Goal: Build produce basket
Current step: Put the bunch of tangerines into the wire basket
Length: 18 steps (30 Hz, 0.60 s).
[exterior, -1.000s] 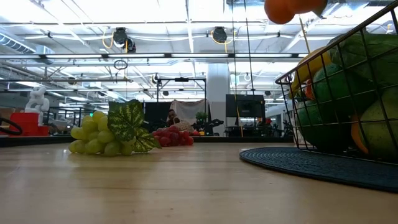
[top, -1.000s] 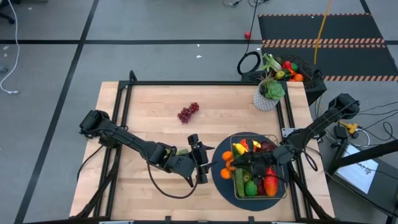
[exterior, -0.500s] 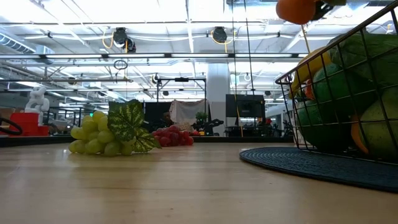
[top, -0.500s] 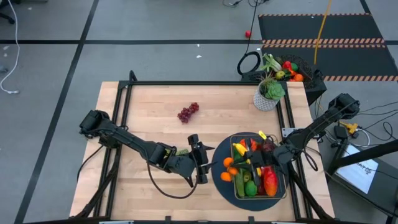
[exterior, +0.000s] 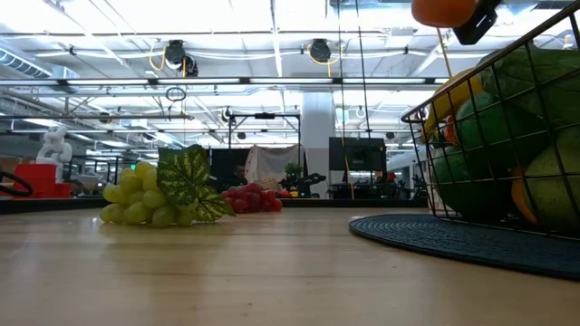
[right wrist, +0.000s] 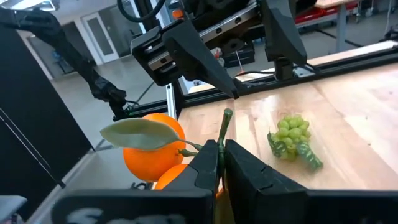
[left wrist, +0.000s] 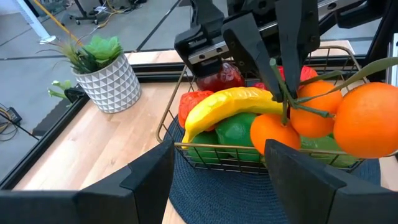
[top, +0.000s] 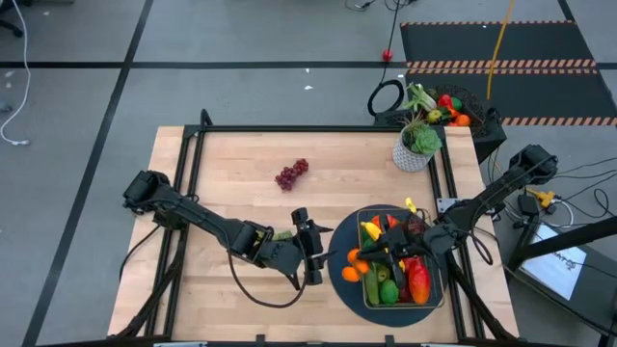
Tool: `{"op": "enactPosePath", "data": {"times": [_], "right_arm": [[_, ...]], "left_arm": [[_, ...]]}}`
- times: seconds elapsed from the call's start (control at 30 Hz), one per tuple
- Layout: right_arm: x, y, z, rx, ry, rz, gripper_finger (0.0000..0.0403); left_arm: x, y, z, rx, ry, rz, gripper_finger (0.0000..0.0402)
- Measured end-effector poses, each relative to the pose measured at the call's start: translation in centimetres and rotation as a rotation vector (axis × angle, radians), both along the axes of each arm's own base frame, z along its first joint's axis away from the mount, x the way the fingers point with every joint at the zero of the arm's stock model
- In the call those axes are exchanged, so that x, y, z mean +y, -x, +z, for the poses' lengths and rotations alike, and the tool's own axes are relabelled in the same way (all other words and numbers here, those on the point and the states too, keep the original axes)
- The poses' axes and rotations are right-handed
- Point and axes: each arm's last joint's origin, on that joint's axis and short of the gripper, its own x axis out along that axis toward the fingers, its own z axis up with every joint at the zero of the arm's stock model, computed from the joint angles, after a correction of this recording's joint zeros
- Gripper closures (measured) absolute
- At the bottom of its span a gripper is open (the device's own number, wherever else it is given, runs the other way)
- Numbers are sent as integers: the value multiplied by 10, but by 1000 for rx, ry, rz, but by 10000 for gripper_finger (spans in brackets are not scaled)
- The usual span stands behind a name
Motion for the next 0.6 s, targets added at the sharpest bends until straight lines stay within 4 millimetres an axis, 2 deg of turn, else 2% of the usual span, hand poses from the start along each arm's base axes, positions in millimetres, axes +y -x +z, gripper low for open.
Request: {"op": "enactPosePath", "data": {"times": [0.37,0.6], "right_arm": [[0,0,-1,27,-55,11,389],[-5,19,6,94,-79,104,389]], "left_arm": [[0,0,0,0,1,0,151],[-3,1,0,6,-4,-9,151]]}}
